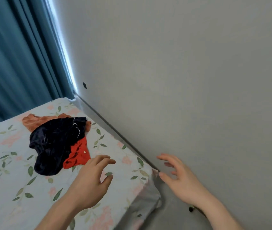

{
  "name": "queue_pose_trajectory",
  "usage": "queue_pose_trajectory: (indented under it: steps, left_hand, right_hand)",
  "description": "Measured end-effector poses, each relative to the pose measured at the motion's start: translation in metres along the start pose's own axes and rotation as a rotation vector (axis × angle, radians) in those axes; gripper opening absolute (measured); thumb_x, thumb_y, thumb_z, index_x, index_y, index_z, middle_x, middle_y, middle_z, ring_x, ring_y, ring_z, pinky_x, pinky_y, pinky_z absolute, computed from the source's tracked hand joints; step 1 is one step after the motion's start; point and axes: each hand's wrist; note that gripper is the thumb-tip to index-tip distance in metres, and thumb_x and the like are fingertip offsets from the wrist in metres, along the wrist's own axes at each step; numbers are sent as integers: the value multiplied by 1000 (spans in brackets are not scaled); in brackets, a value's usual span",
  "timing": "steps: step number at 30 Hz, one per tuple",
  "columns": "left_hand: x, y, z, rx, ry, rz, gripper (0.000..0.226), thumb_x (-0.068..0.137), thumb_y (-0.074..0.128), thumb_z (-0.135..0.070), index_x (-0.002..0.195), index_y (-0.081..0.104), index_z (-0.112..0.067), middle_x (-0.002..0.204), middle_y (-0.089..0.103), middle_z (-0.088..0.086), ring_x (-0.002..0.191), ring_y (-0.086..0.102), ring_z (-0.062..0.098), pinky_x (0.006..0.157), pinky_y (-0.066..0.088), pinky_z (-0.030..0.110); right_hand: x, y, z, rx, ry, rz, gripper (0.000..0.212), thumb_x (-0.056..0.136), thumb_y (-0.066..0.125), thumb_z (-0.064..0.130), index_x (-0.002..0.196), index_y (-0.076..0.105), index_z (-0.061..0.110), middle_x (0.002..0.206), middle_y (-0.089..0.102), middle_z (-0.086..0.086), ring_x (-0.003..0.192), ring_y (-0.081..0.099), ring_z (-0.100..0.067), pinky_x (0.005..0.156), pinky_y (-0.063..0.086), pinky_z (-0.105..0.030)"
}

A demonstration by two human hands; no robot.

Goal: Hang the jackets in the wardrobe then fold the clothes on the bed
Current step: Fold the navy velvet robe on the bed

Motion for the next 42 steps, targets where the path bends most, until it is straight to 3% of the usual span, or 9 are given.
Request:
queue_pose_trajectory:
  steps: [4,9,15,20,28,33,37,42]
  left_hand:
    - [45,19,-29,-6,102,59,39,97,60,-36,135,52,-42,144,40,-26,135,38,4,110,32,23]
    - [95,42,-57,8,190,162,47,98,58,-40,142,44,-45,161,21,-26,147,21,2,121,22,24]
    - [154,73,-84,19,164,176,50,98,57,-41,146,42,-45,166,16,-21,151,18,5,122,21,27]
    - [196,104,-101,7,24,127,51,98,57,-42,146,40,-46,166,16,-22,151,20,6,124,22,29]
    - [220,116,-123,-18,-286,-57,50,99,59,-39,145,41,-47,164,14,-27,151,19,4,122,28,31]
    - [201,104,-112,-23,-476,-137,47,100,58,-42,142,39,-51,161,13,-29,148,22,3,111,31,19]
    - [191,89,-82,-1,-587,-213,46,98,61,-42,135,37,-56,161,18,-27,149,26,8,119,29,32]
    - [188,72,-47,-9,-662,-295,47,97,62,-39,138,42,-51,160,22,-25,146,30,10,116,32,32]
  right_hand:
    - [-7,-26,-23,3,102,-83,45,96,67,30,132,52,51,142,40,37,124,51,9,99,39,-8]
    - [-5,-60,-46,-7,169,-145,47,97,64,32,135,48,54,144,34,41,125,43,19,105,37,-10]
    - [34,-101,-91,-60,171,-120,50,96,63,37,140,45,54,154,30,34,138,36,12,120,32,-29]
    - [96,-145,-131,-94,90,-8,52,95,61,41,140,42,58,158,25,34,144,28,11,123,30,-32]
    - [218,-208,-169,-92,-57,200,50,96,63,38,139,44,58,154,25,40,138,35,15,120,35,-33]
    - [286,-184,-137,-88,-209,366,50,97,60,39,140,43,58,156,25,38,143,32,10,122,32,-33]
    - [325,-148,-103,-94,-306,482,52,95,59,43,143,42,56,157,24,35,144,28,11,123,30,-35]
    - [356,-113,-63,-129,-368,614,53,96,58,44,145,40,52,160,22,32,146,27,8,124,26,-31]
Point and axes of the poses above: each hand's wrist, its own x-axis towards the middle knuckle, its own y-axis out of the palm, z = x × y
